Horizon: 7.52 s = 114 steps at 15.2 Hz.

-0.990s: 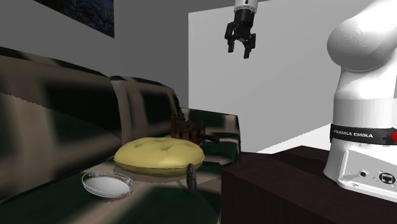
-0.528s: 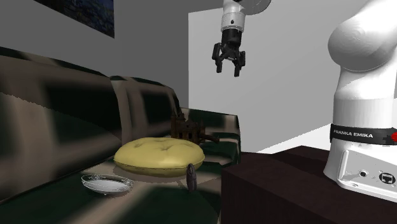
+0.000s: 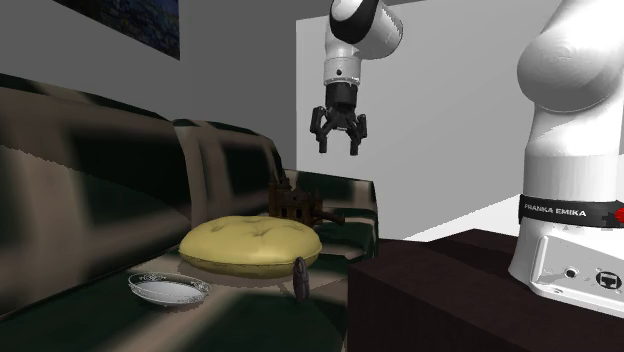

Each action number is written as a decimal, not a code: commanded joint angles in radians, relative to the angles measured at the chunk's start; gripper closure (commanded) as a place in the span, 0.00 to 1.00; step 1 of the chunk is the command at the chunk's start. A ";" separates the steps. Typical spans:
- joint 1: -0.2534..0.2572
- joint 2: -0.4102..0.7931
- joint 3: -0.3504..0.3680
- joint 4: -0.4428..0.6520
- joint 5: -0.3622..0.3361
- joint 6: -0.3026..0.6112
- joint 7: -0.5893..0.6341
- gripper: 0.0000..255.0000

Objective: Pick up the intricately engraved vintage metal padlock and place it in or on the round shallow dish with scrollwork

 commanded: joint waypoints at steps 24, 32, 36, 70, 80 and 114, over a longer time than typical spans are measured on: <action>0.140 0.806 0.018 0.204 -0.389 0.458 0.549 0.00; 0.140 0.806 0.018 0.204 -0.389 0.457 0.549 0.00; 0.140 0.806 0.018 0.204 -0.389 0.457 0.549 1.00; 0.110 0.616 0.146 0.387 -0.257 0.094 0.529 1.00; 0.272 0.913 0.122 0.895 -0.368 -0.132 0.678 1.00; 0.466 1.404 0.051 1.481 -0.459 -0.223 0.722 1.00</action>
